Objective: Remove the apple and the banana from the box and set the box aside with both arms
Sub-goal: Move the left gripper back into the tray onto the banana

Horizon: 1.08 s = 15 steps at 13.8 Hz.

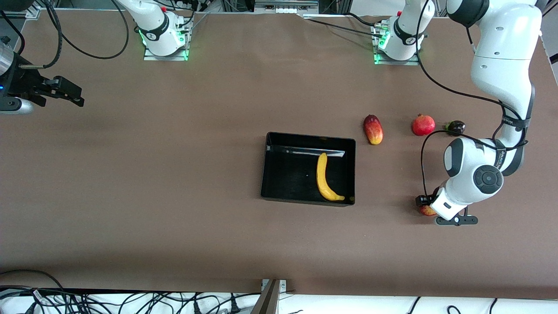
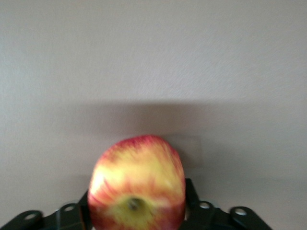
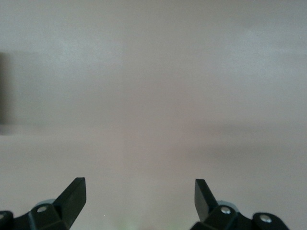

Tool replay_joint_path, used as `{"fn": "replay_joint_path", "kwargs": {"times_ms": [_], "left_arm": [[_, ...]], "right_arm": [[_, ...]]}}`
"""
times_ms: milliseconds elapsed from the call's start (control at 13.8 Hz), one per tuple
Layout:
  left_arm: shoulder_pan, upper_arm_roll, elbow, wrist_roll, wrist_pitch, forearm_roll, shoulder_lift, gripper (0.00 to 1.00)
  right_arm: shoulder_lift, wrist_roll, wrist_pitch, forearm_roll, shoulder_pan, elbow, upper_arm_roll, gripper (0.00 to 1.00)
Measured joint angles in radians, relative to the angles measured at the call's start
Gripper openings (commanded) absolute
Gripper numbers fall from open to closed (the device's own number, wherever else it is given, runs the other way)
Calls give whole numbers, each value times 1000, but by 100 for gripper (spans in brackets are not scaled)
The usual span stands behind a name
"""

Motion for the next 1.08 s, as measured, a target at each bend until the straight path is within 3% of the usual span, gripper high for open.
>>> {"fn": "replay_joint_path", "kwargs": {"times_ms": [289,506,650,867,1084], "left_arm": [[-51,-1,65,-77,-253,-12,-68,100],[-143,-2,87,-206,-398,-130,-194,100],[-260,4,85,-377,-429,-180,-233,100],[-480,50,83,-562,-425,-190,-200,100],[-526,9,83,-586,-382,-190,-160,100]], "right_arm": [[0,0,0,0,0,0,0,100],[0,0,0,0,0,0,0,100],[0,0,1,0,0,0,0,100],[0,0,1,0,1,0,0,100],[0,0,1,0,1,0,0,100]]}}
